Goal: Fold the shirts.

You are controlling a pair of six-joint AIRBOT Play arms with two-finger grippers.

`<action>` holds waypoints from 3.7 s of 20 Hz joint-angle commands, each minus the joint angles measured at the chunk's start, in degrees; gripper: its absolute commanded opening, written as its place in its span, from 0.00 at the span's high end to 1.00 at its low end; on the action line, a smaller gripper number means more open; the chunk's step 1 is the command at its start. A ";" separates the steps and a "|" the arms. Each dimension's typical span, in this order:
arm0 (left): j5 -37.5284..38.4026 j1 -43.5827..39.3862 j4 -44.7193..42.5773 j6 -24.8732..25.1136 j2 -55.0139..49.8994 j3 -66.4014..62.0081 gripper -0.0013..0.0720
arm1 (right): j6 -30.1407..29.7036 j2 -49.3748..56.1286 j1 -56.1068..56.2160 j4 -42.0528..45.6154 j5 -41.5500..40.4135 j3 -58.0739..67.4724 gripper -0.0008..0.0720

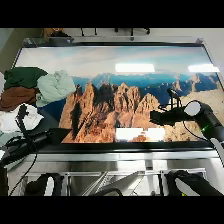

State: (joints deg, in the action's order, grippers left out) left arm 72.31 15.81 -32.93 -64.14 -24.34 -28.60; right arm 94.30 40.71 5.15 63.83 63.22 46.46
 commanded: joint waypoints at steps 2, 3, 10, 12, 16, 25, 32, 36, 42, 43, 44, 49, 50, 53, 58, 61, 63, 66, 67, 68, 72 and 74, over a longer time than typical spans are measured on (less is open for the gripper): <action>-23.91 0.31 -1.62 -1.09 -4.17 -0.48 0.96 | 0.02 0.02 0.04 -0.04 -2.03 -0.04 0.96; -27.98 0.28 -3.28 0.79 -7.63 -1.55 0.66 | 0.00 0.02 0.04 0.00 -2.58 -0.04 0.96; -35.80 0.31 -15.10 2.60 -47.93 -23.30 0.02 | 0.02 0.02 0.04 0.02 -2.82 -0.04 0.30; -33.11 0.31 -18.86 2.56 -58.82 -31.74 0.02 | 0.02 0.00 0.04 0.00 -2.78 -0.04 0.30; -27.54 1.57 -30.38 -4.42 -69.79 -44.76 0.02 | 0.00 0.02 0.04 0.02 -2.80 -0.04 0.30; -24.76 6.19 -35.87 -8.35 -73.68 -53.62 0.02 | 0.02 0.31 0.04 0.07 -2.84 -0.04 0.30; -28.52 -0.20 -28.89 -6.88 -82.14 -56.57 0.76 | 0.02 1.44 0.04 0.02 -2.82 -0.04 0.32; -17.46 -3.15 -28.37 -7.50 -80.81 -66.58 0.97 | -0.02 1.46 0.04 0.02 -2.86 -0.04 0.84; -3.96 -14.29 -21.22 -9.05 -67.01 -80.59 0.97 | -4.94 1.46 -0.09 0.09 -4.44 3.23 0.84; -2.58 -17.00 -18.47 -9.40 -64.46 -82.55 0.97 | -6.12 1.44 -0.09 0.24 -4.35 4.98 0.84; -2.21 -19.63 -17.97 -10.25 -62.38 -83.71 0.97 | -6.78 1.44 -0.09 0.81 -3.87 6.80 0.84; -2.05 -32.96 -18.51 -13.53 -55.82 -76.76 0.96 | -7.58 1.44 -0.07 3.34 0.13 13.07 0.84; -1.75 -35.32 -18.51 -13.53 -55.89 -73.79 0.96 | -7.58 1.44 -0.09 3.58 0.79 13.11 0.83; -6.62 -41.31 -18.53 -13.51 -56.13 -62.31 0.96 | -7.50 1.46 -0.09 5.09 2.78 13.11 0.78; -15.02 -41.00 -18.53 -13.57 -57.42 -54.60 0.05 | -7.32 1.44 -5.77 4.70 4.17 13.55 0.58; -4.85 -33.31 -18.53 -14.97 -57.35 -57.13 0.05 | -8.13 1.53 -12.96 3.89 7.67 13.64 0.57; 3.02 -28.65 -18.51 -16.22 -57.33 -54.97 0.05 | -9.92 2.10 -15.76 3.89 9.31 13.22 0.41; 6.14 -26.25 -18.49 -16.28 -56.39 -42.53 0.05 | -12.22 4.15 -15.67 -0.04 9.07 9.40 0.25; 3.63 -26.73 -18.45 -16.15 -55.76 -37.29 0.05 | -15.10 5.31 -15.65 -4.28 8.52 7.06 0.25; -0.13 -27.61 -18.36 -15.41 -55.32 -31.98 0.05 | -17.77 6.51 -15.67 -8.55 7.52 4.74 0.25; -17.59 -32.24 -17.94 -15.32 -55.34 -20.11 0.05 | -29.16 13.25 -15.61 -21.22 3.15 0.09 0.40; -24.39 -34.01 -17.92 -15.39 -55.34 -19.23 0.05 | -31.63 16.96 -14.21 -22.88 1.11 0.09 0.40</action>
State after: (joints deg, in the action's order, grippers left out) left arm 59.40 -15.97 -50.92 -79.66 -79.81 -52.53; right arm 69.14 53.19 -9.98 47.53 67.09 48.05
